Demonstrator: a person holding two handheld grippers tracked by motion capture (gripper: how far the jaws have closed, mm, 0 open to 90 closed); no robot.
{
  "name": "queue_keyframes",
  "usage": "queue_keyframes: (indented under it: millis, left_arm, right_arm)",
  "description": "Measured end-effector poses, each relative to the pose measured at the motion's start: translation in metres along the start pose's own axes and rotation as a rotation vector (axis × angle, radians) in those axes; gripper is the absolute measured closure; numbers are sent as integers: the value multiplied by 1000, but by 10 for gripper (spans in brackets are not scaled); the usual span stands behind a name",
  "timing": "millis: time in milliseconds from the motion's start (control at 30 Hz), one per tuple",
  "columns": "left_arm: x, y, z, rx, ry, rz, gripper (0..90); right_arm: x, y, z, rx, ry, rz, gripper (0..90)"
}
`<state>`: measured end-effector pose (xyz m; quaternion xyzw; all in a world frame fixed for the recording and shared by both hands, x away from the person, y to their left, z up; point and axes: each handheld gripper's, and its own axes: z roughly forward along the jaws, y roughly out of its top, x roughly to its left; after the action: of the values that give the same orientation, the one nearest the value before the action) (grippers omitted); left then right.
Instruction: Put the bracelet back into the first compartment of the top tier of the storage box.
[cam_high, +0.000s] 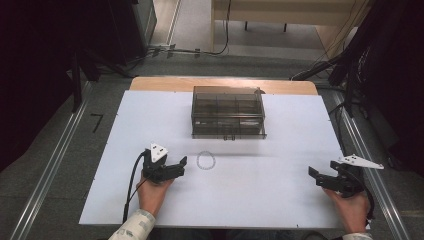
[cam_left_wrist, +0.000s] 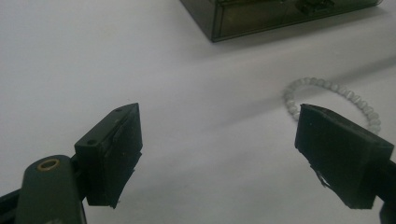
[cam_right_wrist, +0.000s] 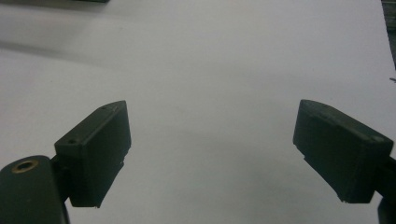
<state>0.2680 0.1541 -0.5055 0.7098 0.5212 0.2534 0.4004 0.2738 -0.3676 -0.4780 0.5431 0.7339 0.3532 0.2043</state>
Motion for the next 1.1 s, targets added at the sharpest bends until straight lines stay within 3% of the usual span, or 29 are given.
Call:
queue_keyframes:
  millis: [333,767,833,1100]
  left_arm:
    - [-9,1,8,22,-6,-3,176]
    - [-24,3,16,38,2,35,280]
    - [-27,4,18,47,20,49,295]
    - [-33,5,22,45,0,59,314]
  right_arm:
    - [-1,0,0,1,0,4,97]
    - [0,0,1,5,4,-1,98]
    - [0,0,1,10,6,-1,97]
    - [0,0,2,13,7,-1,99]
